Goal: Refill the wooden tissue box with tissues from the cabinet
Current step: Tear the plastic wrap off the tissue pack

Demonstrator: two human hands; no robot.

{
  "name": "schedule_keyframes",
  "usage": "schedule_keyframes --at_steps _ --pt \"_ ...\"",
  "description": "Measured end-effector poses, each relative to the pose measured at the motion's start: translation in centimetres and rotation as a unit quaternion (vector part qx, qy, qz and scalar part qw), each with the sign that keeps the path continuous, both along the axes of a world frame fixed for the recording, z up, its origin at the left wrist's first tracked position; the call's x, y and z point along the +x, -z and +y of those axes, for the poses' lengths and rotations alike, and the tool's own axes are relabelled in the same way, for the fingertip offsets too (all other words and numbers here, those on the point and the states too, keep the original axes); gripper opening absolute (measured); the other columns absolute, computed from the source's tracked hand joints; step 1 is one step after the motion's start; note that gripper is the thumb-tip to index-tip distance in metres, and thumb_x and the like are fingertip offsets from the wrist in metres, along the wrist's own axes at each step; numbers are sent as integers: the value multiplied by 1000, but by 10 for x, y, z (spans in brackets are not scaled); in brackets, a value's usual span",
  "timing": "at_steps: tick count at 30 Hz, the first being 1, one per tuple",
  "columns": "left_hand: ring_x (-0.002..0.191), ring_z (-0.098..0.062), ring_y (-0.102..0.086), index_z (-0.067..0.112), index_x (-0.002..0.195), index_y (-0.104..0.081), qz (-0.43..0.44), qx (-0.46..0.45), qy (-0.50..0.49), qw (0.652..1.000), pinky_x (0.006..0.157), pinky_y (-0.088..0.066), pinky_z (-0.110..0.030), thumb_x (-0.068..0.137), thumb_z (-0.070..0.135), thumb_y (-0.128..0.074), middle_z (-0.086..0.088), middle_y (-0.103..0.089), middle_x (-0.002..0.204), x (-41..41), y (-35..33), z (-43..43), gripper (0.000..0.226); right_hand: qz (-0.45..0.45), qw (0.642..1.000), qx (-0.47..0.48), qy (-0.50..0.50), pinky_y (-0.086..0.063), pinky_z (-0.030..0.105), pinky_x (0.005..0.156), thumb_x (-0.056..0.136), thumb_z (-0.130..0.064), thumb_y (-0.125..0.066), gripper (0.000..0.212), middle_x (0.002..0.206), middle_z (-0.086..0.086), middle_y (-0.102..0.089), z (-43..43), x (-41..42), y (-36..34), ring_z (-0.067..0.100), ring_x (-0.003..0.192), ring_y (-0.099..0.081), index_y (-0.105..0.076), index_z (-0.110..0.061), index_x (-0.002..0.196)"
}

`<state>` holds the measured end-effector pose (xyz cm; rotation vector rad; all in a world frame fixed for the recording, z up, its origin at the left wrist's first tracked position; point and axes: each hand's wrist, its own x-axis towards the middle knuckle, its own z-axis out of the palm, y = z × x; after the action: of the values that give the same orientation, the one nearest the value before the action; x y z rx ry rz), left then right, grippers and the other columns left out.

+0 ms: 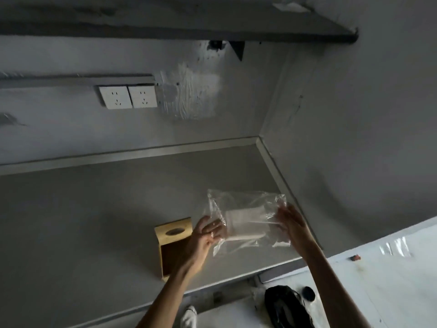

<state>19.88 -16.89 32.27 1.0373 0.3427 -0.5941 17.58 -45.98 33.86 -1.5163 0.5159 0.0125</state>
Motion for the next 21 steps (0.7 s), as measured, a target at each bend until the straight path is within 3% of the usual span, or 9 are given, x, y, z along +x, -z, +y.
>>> schedule_keyframes --at_steps 2,4,6,9,11,15,17,19,21 --pt "107 -25 -60 13 123 -51 -43 95 42 994 76 -51 -21 69 -8 -53 -18 -59 120 12 26 -22 58 51 999 2 2 -37 19 41 79 -25 -76 31 69 11 -45 -6 18 23 10 46 -46 -61 -8 102" --pt "102 -23 -59 20 122 -49 -60 202 80 974 70 -48 -17 74 -2 -57 -11 -57 112 14 49 -39 54 90 996 16 -2 -37 20 46 85 -25 -71 27 72 8 -49 -6 25 51 11 50 -47 -63 -15 109" --pt "98 -21 -61 23 126 -47 -49 306 73 948 73 -50 -27 88 10 -51 -5 -60 106 14 79 -55 40 144 990 -6 6 -41 26 55 94 -26 -60 12 73 4 -57 -6 29 82 15 61 -53 -64 -22 105" --pt "104 -30 -62 19 125 -49 -29 382 9 924 89 -52 -45 81 23 -55 -11 -64 115 11 126 -69 44 168 985 -48 -2 -37 19 43 83 -44 -66 30 66 -1 -59 -14 26 119 8 48 -51 -65 -17 96" --pt "99 -29 -62 10 129 -48 1 390 -23 920 88 -51 -41 85 17 -58 -11 -63 114 9 128 -70 46 163 986 28 25 -45 25 55 82 -46 -65 36 83 -3 -69 -25 21 130 12 64 -61 -62 -23 108" --pt "82 -25 -61 4 107 -60 36 390 -34 920 64 -49 -24 88 17 -60 -17 -66 99 -5 126 -56 23 188 975 120 -10 -48 31 78 101 -48 -26 42 107 -7 -69 -49 -10 145 14 100 -63 -59 -28 118" --pt "76 -21 -61 11 97 -59 45 379 -9 924 58 -50 -19 89 12 -62 -19 -66 94 -14 129 -53 9 189 976 99 -50 -50 29 77 99 -46 -39 37 106 -1 -69 -49 -22 144 16 96 -66 -59 -24 119" --pt "79 -27 -62 16 87 -58 43 407 4 912 66 -50 -33 84 18 -66 -20 -66 92 -22 132 -54 9 172 980 62 -78 -51 23 64 73 -48 -73 51 85 -1 -74 -45 -26 142 11 71 -66 -64 -15 111" --pt "82 -29 -60 11 89 -59 29 439 21 898 68 -45 -38 77 29 -61 -14 -63 86 -30 133 -56 22 144 984 -14 -101 -50 28 55 63 -32 -79 48 69 1 -75 -43 -26 148 9 55 -62 -67 -6 101"
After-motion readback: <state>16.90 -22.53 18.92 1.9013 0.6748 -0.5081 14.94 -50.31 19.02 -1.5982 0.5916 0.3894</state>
